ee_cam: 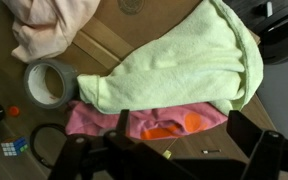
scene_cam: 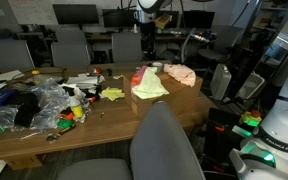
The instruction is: Hang the shirts that are on the box on the back of the chair
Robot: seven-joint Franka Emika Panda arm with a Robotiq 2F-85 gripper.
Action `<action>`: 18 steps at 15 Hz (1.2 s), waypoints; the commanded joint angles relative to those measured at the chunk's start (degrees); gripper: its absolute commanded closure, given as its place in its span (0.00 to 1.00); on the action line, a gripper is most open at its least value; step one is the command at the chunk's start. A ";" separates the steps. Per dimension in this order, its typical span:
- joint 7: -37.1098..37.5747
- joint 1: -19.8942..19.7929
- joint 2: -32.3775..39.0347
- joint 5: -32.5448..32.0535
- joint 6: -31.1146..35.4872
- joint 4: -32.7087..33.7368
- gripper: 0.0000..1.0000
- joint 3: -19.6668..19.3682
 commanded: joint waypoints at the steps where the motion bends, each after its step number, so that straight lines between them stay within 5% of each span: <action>1: -0.53 -1.27 2.80 2.74 -1.88 2.12 0.00 0.73; 18: 12.89 0.96 16.25 -8.11 0.79 7.75 0.00 -1.03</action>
